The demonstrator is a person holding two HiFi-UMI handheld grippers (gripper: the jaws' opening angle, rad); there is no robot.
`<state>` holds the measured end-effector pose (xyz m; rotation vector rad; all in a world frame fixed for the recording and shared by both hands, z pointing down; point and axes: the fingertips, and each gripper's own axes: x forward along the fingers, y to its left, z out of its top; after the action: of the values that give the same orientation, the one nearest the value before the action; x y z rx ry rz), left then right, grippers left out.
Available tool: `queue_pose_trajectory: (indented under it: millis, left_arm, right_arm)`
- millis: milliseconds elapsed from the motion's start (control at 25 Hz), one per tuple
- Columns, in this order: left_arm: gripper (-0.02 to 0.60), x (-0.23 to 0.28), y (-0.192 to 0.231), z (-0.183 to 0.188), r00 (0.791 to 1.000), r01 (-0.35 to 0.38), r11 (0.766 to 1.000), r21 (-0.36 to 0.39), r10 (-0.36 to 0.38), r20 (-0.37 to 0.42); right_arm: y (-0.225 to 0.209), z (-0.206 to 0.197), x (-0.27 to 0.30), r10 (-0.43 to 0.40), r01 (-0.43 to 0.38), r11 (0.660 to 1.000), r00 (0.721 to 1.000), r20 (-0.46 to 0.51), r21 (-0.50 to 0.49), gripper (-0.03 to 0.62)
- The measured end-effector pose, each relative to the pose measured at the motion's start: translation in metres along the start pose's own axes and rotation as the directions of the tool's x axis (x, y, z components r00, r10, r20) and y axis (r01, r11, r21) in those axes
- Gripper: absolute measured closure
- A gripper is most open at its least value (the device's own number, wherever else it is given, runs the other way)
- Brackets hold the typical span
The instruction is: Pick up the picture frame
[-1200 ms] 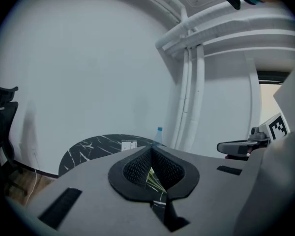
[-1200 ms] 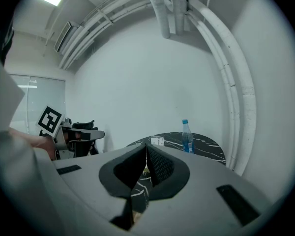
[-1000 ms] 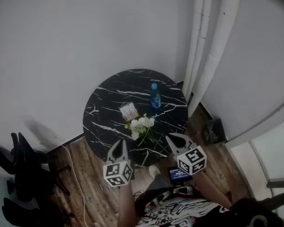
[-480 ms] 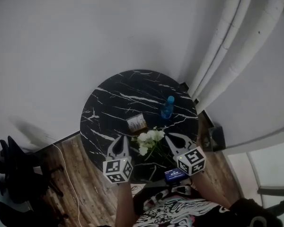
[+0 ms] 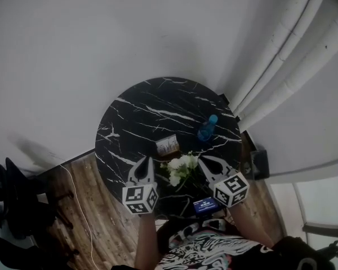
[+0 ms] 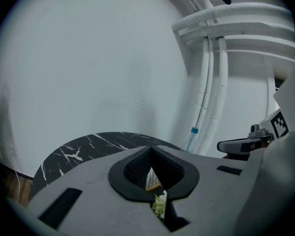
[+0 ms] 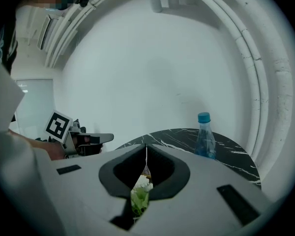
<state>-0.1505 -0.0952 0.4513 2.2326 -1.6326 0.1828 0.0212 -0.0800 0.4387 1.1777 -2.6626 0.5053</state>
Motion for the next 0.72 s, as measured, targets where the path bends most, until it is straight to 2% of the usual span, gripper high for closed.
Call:
queue_pose_trajectory:
  millis: [240, 360, 560, 720]
  left_arm:
    - [0.568, 0.0, -0.001, 0.005, 1.0, 0.009, 0.997, 0.074, -0.008, -0.012]
    - [0.568, 0.002, -0.003, 0.002, 1.0, 0.014, 0.995, 0.1, -0.012, -0.021]
    - [0.568, -0.005, -0.007, -0.002, 0.999, 0.007, 0.991, 0.132, -0.003, -0.032]
    - [0.568, -0.011, -0.002, -0.004, 0.999, -0.013, 0.989, 0.149, 0.019, -0.039]
  right_arm:
    - [0.001, 0.008, -0.01, 0.027, -0.027, 1.0, 0.997, 0.075, 0.003, 0.576]
    - [-0.002, 0.016, -0.021, -0.013, 0.016, 1.0, 0.992, 0.128, -0.024, 0.576]
    - [-0.009, 0.006, -0.029, -0.06, 0.065, 0.996, 0.994, 0.088, -0.065, 0.576]
    - [-0.013, 0.0, -0.025, -0.048, 0.052, 0.998, 0.996, 0.079, -0.044, 0.576]
